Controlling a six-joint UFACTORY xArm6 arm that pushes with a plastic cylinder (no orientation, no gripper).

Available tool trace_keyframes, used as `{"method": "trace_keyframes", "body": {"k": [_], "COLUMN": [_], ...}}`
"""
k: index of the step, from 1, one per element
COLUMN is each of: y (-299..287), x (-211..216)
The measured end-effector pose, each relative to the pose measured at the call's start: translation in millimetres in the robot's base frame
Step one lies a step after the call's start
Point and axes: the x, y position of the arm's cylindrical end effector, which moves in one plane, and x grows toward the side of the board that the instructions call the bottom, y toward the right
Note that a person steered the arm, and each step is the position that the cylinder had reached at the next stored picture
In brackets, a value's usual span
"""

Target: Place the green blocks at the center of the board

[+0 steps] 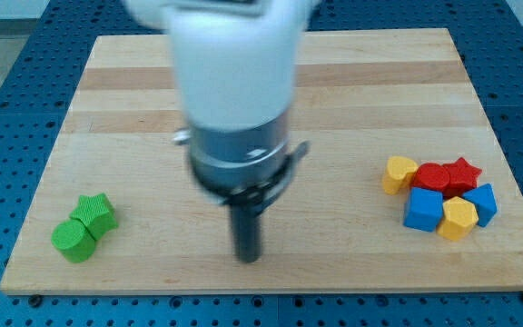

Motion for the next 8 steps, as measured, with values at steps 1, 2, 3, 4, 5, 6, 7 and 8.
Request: {"method": "trace_keyframes", "body": {"k": [1, 2, 3, 4, 5, 6, 7, 8], "y": [-46, -75, -129, -184, -197, -193, -183, -181], "x": [21, 21, 21, 21, 16, 12, -2, -22]}}
